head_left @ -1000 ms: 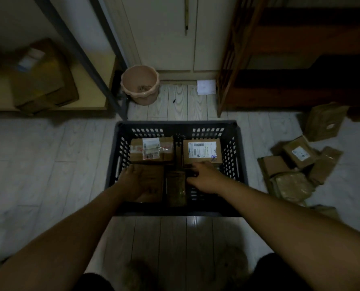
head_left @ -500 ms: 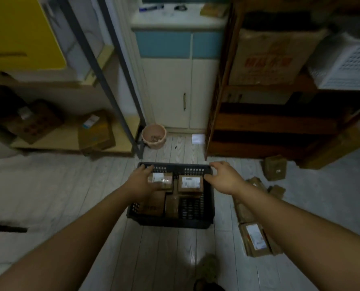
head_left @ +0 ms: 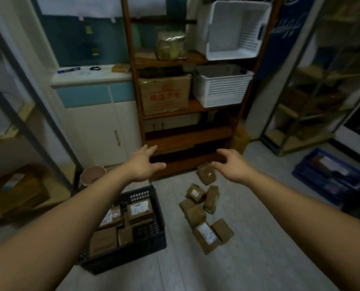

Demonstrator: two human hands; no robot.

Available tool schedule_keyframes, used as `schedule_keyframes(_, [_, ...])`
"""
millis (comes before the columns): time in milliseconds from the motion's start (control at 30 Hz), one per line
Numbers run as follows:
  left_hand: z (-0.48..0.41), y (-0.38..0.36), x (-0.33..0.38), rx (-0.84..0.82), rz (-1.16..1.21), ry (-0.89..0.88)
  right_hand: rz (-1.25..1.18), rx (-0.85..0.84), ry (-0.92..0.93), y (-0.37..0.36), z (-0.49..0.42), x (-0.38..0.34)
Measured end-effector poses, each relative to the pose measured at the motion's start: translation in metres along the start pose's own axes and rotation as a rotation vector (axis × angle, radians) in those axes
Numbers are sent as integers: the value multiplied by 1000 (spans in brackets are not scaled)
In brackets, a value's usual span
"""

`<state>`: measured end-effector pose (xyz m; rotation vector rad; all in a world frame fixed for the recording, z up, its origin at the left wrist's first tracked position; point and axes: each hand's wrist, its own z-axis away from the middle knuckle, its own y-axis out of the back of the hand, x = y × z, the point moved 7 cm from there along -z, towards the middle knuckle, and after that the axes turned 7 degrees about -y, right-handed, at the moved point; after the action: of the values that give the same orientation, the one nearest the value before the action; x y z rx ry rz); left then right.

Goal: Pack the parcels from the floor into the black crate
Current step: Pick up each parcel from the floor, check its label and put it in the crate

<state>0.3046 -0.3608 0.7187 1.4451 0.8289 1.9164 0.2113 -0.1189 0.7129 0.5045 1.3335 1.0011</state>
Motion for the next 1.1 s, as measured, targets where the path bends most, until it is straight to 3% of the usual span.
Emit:
schedule_keyframes(267, [-68, -97, 139, -57, -23, -43, 37, 48, -101, 114, -4, 157])
schedule_keyframes(400, [-96, -154, 176, -128, -20, -19, 62, 26, -102, 153, -20, 217])
schedule_keyframes(733, [-186, -177, 132, -126, 7, 135, 22, -126, -59, 129, -143, 218])
schedule_keyframes(1100, [-334, -210, 81, -178, 135, 248, 45, -235, -185, 105, -301, 240])
